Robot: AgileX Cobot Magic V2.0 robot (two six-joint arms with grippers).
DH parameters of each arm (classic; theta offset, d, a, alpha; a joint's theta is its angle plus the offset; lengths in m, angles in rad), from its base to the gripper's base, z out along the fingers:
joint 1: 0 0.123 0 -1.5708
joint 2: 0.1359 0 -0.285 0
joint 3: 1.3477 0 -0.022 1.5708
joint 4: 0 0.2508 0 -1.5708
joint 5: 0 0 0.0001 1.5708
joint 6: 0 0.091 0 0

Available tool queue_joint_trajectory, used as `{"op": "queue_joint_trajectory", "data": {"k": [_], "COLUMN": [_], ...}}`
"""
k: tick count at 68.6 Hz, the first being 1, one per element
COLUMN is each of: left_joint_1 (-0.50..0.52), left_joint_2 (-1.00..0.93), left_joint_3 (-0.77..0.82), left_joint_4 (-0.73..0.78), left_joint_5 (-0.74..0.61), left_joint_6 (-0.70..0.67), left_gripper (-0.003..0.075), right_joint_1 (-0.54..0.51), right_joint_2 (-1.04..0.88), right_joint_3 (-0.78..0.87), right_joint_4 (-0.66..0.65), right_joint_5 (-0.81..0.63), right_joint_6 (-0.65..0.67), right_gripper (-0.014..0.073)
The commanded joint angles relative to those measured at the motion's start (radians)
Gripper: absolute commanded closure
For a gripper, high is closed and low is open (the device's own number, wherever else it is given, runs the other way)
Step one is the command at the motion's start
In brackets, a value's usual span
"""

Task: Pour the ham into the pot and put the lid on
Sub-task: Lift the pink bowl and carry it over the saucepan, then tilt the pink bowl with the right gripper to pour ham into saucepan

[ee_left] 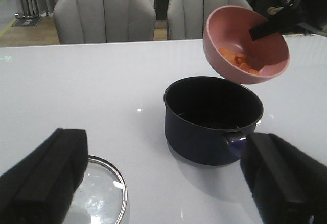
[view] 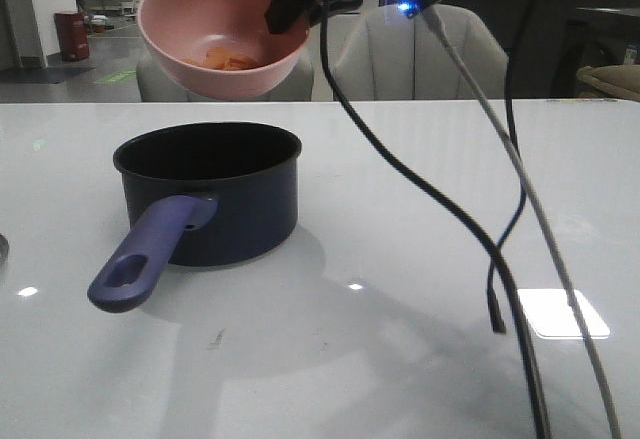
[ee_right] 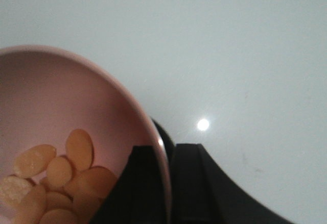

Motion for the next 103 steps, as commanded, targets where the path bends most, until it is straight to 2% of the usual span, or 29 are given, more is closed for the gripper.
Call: {"op": "queue_joint_trajectory", "data": {"k": [1, 2, 7, 13, 23, 37, 54, 60, 103], "left_joint_1": [-0.008, -0.008, -0.008, -0.008, -0.008, -0.008, -0.008, -0.008, -0.008], "left_joint_2": [0.009, 0.009, 0.009, 0.009, 0.009, 0.009, 0.009, 0.009, 0.009], "left_joint_3": [-0.029, -0.029, -0.029, -0.029, -0.029, -0.029, -0.029, -0.029, -0.029], "left_joint_4": [-0.012, -0.012, -0.012, -0.012, -0.012, -0.012, -0.012, -0.012, -0.012], "left_joint_5": [-0.071, -0.071, -0.071, -0.071, -0.071, -0.071, -0.071, -0.071, -0.071], "left_joint_6": [0.004, 0.004, 0.004, 0.004, 0.004, 0.004, 0.004, 0.004, 0.004], "left_gripper": [0.0082, 0.0082, 0.0082, 0.0082, 0.0082, 0.0082, 0.0082, 0.0082, 0.0082], "right_joint_1": [0.008, 0.009, 0.025, 0.041, 0.07, 0.121, 0.159, 0.159, 0.157], "right_joint_2": [-0.088, -0.089, -0.099, -0.098, -0.072, -0.033, 0.052, 0.076, 0.098], "right_joint_3": [0.075, 0.084, 0.177, 0.256, 0.281, 0.281, 0.281, 0.281, 0.281], "right_joint_4": [-0.016, -0.016, -0.054, -0.125, -0.245, -0.245, -0.228, -0.228, -0.19], "right_joint_5": [-0.355, -0.355, -0.557, -0.72, -0.81, -0.899, -1.165, -1.237, -1.316], "right_joint_6": [-0.04, -0.04, -0.063, -0.079, -0.169, -0.521, -0.909, -0.989, -1.001], "right_gripper": [0.0457, 0.0457, 0.0457, 0.0457, 0.0456, 0.0456, 0.0456, 0.0456, 0.0456]}}
